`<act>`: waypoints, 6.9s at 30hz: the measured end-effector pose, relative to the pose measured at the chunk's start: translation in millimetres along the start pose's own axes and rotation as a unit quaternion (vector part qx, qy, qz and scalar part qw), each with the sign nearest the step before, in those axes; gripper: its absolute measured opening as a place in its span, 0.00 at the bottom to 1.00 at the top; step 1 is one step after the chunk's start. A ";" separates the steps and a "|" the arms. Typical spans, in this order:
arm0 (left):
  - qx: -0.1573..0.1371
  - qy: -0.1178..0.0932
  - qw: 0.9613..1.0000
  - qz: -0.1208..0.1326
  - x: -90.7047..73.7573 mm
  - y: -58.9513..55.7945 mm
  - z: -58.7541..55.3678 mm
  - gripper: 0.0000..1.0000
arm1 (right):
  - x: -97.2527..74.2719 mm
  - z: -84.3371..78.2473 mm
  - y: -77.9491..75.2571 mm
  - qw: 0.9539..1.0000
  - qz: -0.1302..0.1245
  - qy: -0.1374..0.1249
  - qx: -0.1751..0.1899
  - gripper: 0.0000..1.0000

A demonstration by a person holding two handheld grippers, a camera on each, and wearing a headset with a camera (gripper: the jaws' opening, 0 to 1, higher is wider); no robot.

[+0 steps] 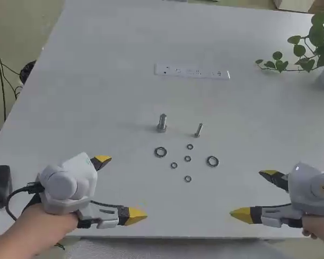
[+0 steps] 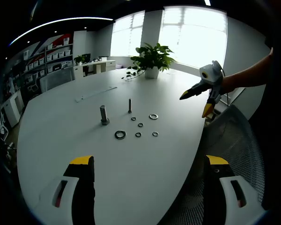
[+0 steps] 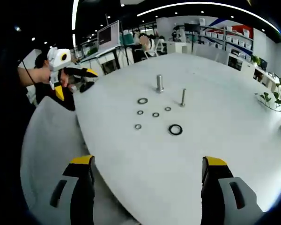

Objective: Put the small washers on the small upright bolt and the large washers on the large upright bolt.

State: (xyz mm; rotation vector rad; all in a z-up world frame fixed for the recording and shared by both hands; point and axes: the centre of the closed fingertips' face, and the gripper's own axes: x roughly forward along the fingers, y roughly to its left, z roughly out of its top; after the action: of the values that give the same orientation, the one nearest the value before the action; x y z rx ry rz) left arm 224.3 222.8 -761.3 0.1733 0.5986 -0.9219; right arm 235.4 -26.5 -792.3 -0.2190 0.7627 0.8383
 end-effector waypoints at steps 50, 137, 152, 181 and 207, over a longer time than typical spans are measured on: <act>-0.028 -0.008 0.999 0.022 16.2 -8.8 12.9 0.94 | 49.1 45.9 -36.4 0.986 0.049 0.090 -0.133 0.80; 0.017 0.037 0.998 0.051 14.7 4.9 -5.3 0.81 | 118.8 16.6 -57.4 0.878 0.113 0.313 -0.343 0.22; 0.015 0.045 0.998 0.042 10.9 1.3 -10.2 0.76 | 117.5 16.5 -55.8 0.886 0.107 0.316 -0.321 0.21; 0.022 0.033 0.998 0.046 8.5 15.1 1.3 0.73 | 106.0 111.7 -54.3 0.884 0.120 0.306 -0.331 0.21; 0.007 0.030 0.998 0.055 6.6 19.0 -0.7 0.73 | 156.1 171.8 -48.2 0.883 0.120 0.293 -0.347 0.21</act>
State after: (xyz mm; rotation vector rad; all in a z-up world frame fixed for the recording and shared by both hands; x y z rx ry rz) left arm 242.1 229.9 -767.6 0.2447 0.6327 -0.8157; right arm 427.2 112.5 -781.4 -1.0766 1.0373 1.2911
